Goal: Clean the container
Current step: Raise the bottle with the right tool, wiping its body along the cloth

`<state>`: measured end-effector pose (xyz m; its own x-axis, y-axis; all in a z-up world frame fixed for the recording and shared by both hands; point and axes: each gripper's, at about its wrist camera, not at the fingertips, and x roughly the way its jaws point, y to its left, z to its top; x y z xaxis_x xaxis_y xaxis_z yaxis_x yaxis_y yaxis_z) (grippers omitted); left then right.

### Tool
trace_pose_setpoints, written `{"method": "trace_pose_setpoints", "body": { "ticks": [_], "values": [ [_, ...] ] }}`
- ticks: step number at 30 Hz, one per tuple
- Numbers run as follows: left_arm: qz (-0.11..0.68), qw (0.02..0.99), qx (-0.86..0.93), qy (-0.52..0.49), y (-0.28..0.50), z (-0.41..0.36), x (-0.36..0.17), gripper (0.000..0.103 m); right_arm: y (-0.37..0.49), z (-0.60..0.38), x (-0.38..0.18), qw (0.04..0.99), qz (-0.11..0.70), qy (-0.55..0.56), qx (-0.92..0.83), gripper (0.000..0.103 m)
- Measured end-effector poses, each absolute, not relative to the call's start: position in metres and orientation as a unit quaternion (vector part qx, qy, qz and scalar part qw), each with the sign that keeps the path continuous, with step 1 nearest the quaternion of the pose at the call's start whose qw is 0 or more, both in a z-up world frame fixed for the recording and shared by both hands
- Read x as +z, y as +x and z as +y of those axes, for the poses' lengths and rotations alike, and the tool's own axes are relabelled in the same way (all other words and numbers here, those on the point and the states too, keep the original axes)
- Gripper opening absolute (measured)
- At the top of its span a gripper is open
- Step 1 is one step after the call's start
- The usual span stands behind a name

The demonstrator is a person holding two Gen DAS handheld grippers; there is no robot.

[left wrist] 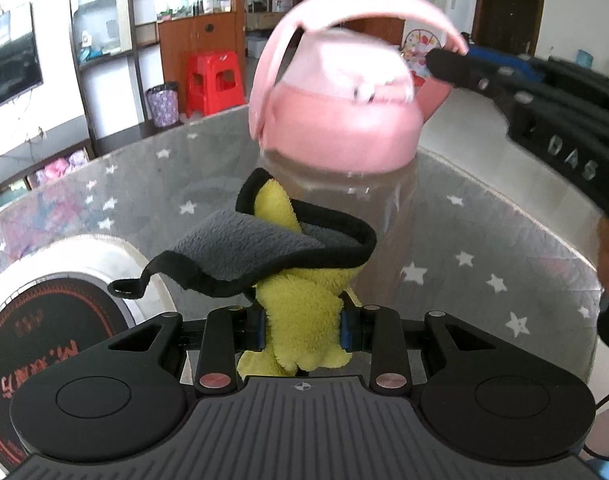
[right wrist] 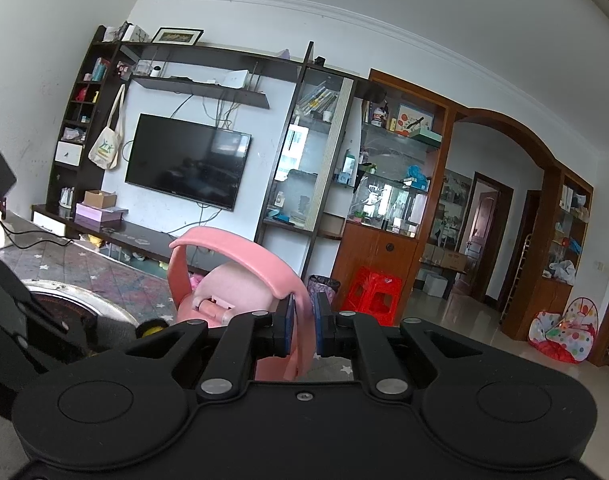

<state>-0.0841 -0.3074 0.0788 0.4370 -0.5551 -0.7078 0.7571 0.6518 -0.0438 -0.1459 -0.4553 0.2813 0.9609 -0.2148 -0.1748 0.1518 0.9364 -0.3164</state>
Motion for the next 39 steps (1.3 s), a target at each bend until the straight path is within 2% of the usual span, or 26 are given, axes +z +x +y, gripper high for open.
{"method": "trace_pose_setpoints", "body": {
  "ticks": [14, 32, 39],
  "values": [
    [0.386, 0.829, -0.383, 0.128, -0.073, -0.301, 0.057, 0.032, -0.146, -0.449, 0.291, 0.977, 0.111, -0.154, -0.095, 0.011],
    [0.321, 0.845, -0.394, 0.168, -0.078, -0.303, 0.105, 0.032, -0.111, -0.433, 0.299, 0.977, 0.104, -0.16, -0.099, 0.011],
    [0.327, 0.844, -0.387, 0.175, -0.071, -0.309, 0.098, 0.032, -0.108, -0.432, 0.289, 0.976, 0.106, -0.161, -0.097, 0.011]
  ]
}}
